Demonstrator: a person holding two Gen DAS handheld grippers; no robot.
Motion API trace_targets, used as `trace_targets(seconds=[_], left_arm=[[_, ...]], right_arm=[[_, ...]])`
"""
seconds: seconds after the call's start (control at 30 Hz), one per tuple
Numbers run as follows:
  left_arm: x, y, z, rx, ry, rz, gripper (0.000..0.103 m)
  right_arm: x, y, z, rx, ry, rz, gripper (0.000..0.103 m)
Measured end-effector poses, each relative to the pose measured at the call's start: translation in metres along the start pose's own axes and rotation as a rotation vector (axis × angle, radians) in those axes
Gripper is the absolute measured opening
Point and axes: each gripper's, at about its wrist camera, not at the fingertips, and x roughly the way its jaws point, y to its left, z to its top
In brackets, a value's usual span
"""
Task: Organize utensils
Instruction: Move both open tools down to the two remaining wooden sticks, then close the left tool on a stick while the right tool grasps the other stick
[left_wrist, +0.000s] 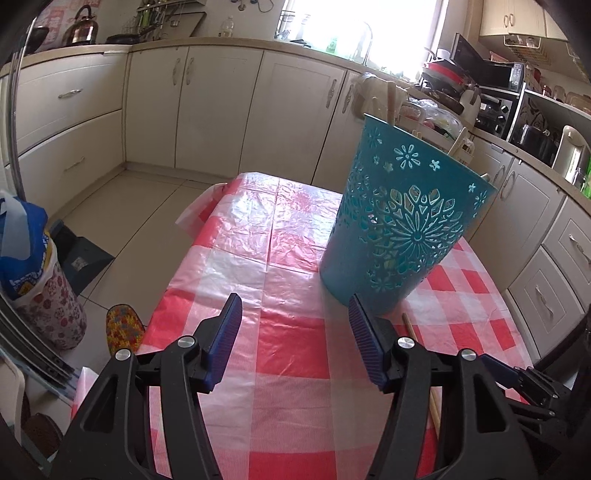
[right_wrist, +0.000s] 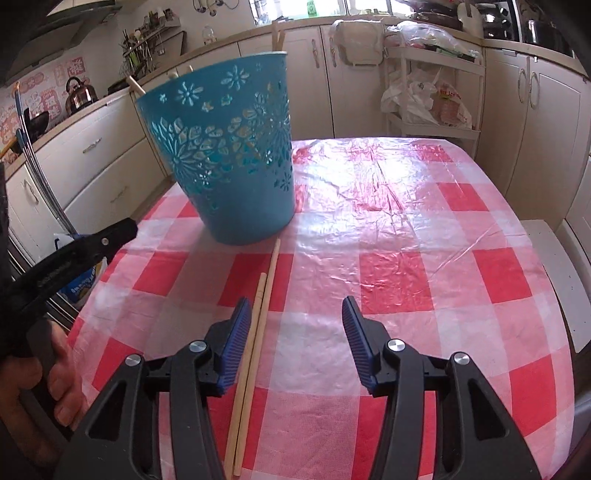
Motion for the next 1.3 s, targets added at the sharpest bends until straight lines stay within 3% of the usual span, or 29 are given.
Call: trace_targets(seconds=[0.2, 0.3, 0.43, 0.53, 0.6, 0.7, 0.77, 0.83, 0.87, 1.1, 1.17, 1.23, 1.3], left_arm=[[-0.02, 0.0, -0.002, -0.023, 0.003, -0.016, 0.058], [-0.027, -0.002, -0.006, -0.016, 0.011, -0.02, 0.059], [-0.032, -0.008, -0.014, -0.006, 0.038, -0.025, 0.06], [-0.034, -0.019, -0.017, 0.014, 0.053, -0.034, 0.06], [-0.037, -0.032, -0.019, 0.039, 0.059, -0.043, 0.06], [-0.039, -0.05, -0.022, 0.079, 0.07, -0.049, 0.06], [-0.037, -0.064, -0.024, 0.107, 0.088, -0.052, 0.06], [-0.033, -0.079, -0.029, 0.141, 0.117, -0.056, 0.06], [-0.03, -0.087, -0.031, 0.162, 0.132, -0.057, 0.06], [0.009, -0.142, -0.048, 0.301, 0.263, -0.065, 0.06], [0.022, -0.154, -0.053, 0.336, 0.293, -0.05, 0.055], [0.034, -0.157, -0.056, 0.351, 0.327, -0.04, 0.031], [0.04, -0.158, -0.059, 0.356, 0.338, -0.037, 0.015]], right_arm=[[0.025, 0.014, 0.001, -0.086, 0.12, -0.071, 0.05], [0.023, 0.011, -0.001, -0.094, 0.125, -0.074, 0.05], [0.013, -0.014, -0.004, 0.032, 0.118, 0.039, 0.049], [0.006, -0.033, -0.007, 0.093, 0.106, 0.051, 0.049], [0.004, -0.038, -0.008, 0.098, 0.101, 0.037, 0.049], [0.006, -0.025, -0.007, -0.025, 0.122, -0.036, 0.046], [0.004, -0.018, -0.01, -0.096, 0.128, -0.072, 0.039], [-0.001, -0.021, -0.014, -0.111, 0.132, -0.065, 0.016], [-0.005, -0.024, -0.018, -0.12, 0.134, -0.059, 0.011], [-0.034, -0.07, -0.041, -0.036, 0.137, -0.021, 0.006], [-0.037, -0.077, -0.042, -0.014, 0.146, 0.019, 0.006], [-0.037, -0.082, -0.039, 0.0, 0.145, 0.032, 0.006], [-0.038, -0.078, -0.033, -0.006, 0.13, 0.033, 0.006]])
